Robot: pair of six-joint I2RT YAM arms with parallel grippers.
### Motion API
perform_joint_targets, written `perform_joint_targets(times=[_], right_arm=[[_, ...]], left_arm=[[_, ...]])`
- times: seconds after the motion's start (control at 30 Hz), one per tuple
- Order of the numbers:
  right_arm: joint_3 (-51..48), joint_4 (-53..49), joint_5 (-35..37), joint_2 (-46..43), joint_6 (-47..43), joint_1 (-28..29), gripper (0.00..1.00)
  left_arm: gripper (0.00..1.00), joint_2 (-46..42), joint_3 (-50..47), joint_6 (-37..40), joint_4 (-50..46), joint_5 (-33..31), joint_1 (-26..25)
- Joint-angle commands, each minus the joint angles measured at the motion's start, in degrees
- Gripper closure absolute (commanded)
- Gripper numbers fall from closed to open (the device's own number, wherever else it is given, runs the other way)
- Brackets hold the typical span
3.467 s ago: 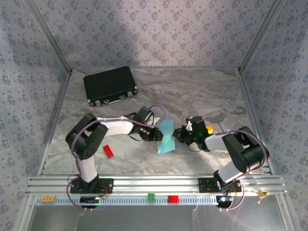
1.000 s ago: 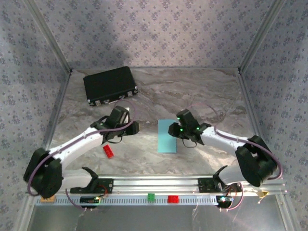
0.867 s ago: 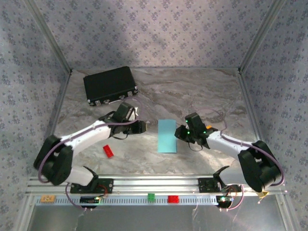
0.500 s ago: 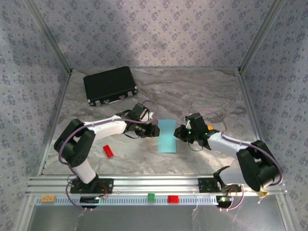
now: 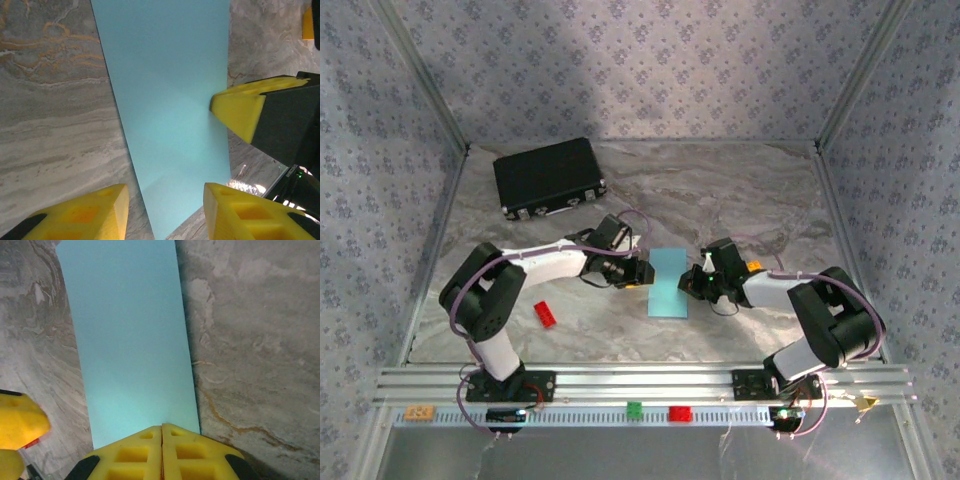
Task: Fold a paper plane with a square sheet of paper (pick it up from the middle)
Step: Third fold the triangle at the center of the table.
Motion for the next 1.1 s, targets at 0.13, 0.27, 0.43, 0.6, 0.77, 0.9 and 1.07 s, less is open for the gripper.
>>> perform_joint_targets(times=[0.13, 0.27, 0.43, 0.6, 0.77, 0.9, 1.07], right_arm=[[-3.39, 0.95, -0.41, 0.6, 1.4, -1.03, 0.92], [-3.14, 0.51, -0.08, 0.3, 1.47, -1.02, 0.92], [-3.59, 0.41, 0.27, 0.17, 1.56, -1.03, 0.92], [-3.65, 0.17, 0.8, 0.17, 1.66, -1.1, 0.92], [-3.48, -0.47, 1.33, 0.25, 1.66, -1.11, 0.92], [-3.55, -0.37, 1.41, 0.27, 1.7, -1.12, 0.92], [-3.48, -0.38, 1.41, 0.31, 1.49, -1.18, 0.92]], left_arm=[[0.58, 2.96, 1.95, -1.25, 2.41, 3.43, 0.93], [0.6, 4.27, 2.28, -1.79, 2.79, 3.88, 0.98], [0.64, 5.64, 2.27, -2.44, 3.08, 4.23, 1.02], [0.65, 6.68, 2.28, -2.89, 3.24, 4.4, 1.03], [0.71, 7.79, 2.46, -3.06, 3.38, 5.28, 0.97], [0.73, 8.36, 2.5, -3.38, 3.75, 5.9, 0.91], [0.78, 8.82, 2.36, -3.33, 4.81, 6.63, 0.93]])
